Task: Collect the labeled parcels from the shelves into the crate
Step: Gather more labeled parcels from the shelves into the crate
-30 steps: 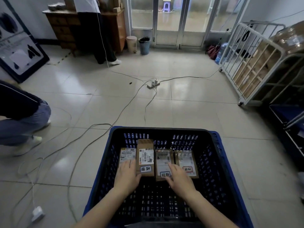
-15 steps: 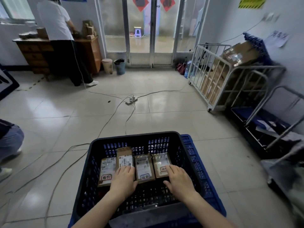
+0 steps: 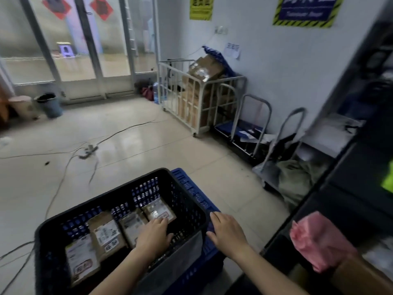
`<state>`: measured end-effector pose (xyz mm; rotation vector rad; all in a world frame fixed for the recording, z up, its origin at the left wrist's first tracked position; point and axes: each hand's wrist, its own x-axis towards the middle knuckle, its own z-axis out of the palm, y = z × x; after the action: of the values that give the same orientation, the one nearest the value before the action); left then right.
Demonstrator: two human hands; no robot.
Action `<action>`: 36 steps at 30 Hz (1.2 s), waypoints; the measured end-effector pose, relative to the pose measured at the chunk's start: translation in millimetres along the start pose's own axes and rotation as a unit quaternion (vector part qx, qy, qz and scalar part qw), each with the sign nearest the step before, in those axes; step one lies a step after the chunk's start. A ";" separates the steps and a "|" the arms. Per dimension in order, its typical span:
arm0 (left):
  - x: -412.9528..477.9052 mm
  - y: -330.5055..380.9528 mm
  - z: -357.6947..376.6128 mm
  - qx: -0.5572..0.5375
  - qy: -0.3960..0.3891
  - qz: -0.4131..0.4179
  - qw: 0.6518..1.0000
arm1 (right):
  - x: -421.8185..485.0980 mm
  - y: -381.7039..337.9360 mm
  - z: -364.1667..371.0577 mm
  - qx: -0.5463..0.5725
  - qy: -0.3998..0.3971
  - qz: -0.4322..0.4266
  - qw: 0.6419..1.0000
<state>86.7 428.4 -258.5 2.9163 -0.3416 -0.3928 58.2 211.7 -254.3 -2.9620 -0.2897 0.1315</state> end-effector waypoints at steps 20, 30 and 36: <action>-8.7 229.9 24.0 0.042 -0.037 0.326 0.944 | -227.6 95.3 -46.6 0.008 0.072 0.382 0.921; -11.5 307.1 31.7 -0.011 -0.044 0.367 0.929 | -278.6 129.6 -54.8 0.024 0.155 0.451 0.879; -15.9 351.3 34.9 -0.109 -0.101 0.312 0.938 | -293.3 150.1 -55.2 0.082 0.247 0.514 0.818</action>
<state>-8.9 90.9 -215.6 2.3801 -1.1295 -0.5748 -194.9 -0.4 -204.5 -2.4852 1.3037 -0.4575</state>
